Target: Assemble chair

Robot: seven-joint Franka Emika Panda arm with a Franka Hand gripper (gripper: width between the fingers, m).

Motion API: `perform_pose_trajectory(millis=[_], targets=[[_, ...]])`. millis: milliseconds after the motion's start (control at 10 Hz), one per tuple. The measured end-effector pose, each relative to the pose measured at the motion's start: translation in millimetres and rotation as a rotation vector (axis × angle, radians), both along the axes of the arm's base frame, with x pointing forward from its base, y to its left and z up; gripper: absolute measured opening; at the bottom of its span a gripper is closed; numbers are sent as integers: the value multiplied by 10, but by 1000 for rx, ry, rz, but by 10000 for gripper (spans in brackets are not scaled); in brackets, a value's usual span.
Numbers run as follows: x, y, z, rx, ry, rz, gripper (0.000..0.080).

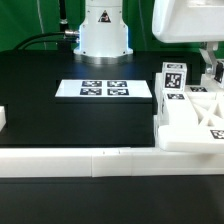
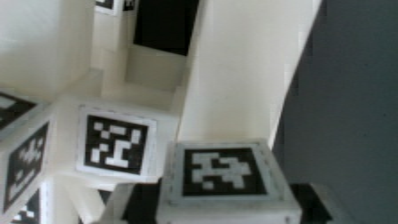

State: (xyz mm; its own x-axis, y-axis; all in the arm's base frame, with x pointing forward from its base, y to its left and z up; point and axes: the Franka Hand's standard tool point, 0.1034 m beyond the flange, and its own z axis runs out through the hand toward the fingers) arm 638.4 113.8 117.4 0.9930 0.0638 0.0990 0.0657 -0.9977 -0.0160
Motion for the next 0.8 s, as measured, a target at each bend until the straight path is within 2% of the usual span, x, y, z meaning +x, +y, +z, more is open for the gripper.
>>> perform_pose_trajectory(millis=[200, 800], targets=[[-16, 15, -6, 37, -21, -236, 281], [-8, 36, -8, 99, -19, -651, 281]])
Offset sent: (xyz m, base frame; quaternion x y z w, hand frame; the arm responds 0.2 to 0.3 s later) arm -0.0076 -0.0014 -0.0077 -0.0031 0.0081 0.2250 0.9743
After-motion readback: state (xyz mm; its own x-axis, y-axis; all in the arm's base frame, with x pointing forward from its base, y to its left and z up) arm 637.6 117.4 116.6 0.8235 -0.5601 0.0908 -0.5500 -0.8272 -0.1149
